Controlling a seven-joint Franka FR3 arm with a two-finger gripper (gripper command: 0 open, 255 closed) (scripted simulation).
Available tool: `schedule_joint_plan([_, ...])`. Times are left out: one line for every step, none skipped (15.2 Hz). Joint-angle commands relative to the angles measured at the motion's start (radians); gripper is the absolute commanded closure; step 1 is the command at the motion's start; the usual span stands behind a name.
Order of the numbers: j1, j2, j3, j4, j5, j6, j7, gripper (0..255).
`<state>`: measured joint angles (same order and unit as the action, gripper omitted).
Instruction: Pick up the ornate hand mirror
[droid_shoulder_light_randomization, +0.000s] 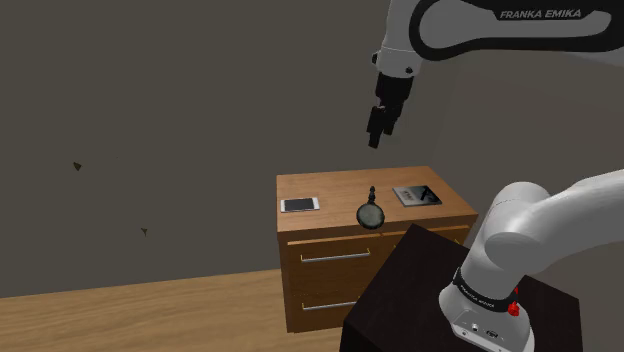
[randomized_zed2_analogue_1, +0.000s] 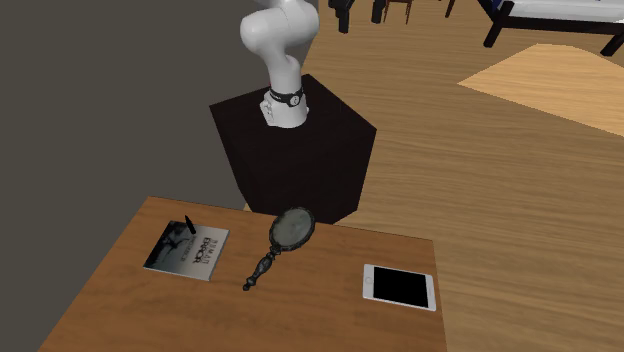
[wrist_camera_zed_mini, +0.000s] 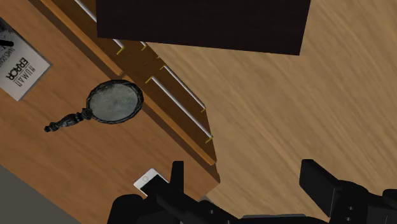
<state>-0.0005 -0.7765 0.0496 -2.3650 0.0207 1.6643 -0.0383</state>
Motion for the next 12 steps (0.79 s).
schedule_joint_plan([0.0, 0.0, 0.0, 0.0, 0.0, 0.0, 0.0, 0])
schedule_joint_plan([-0.012, 0.021, -0.003, -0.011, -0.002, 0.03, 0.014, 0])
schedule_joint_plan([-0.023, 0.042, -0.005, -0.021, -0.004, 0.06, 0.029, 0])
schedule_joint_plan([-0.035, 0.065, -0.008, -0.031, -0.006, 0.089, 0.043, 0])
schedule_joint_plan([-0.047, 0.088, -0.011, -0.039, -0.008, 0.119, 0.058, 0])
schedule_joint_plan([-0.058, 0.112, -0.014, -0.046, -0.01, 0.148, 0.072, 0])
schedule_joint_plan([-0.07, 0.137, -0.018, -0.053, -0.012, 0.178, 0.087, 0])
schedule_joint_plan([-0.081, 0.163, -0.021, -0.058, -0.014, 0.206, 0.101, 0])
schedule_joint_plan([-0.092, 0.189, -0.025, -0.063, -0.016, 0.235, 0.115, 0])
schedule_joint_plan([-0.104, 0.216, -0.029, -0.067, -0.018, 0.264, 0.13, 0])
schedule_joint_plan([-0.115, 0.243, -0.033, -0.07, -0.02, 0.292, 0.144, 0])
schedule_joint_plan([-0.126, 0.271, -0.037, -0.071, -0.022, 0.319, 0.158, 0])
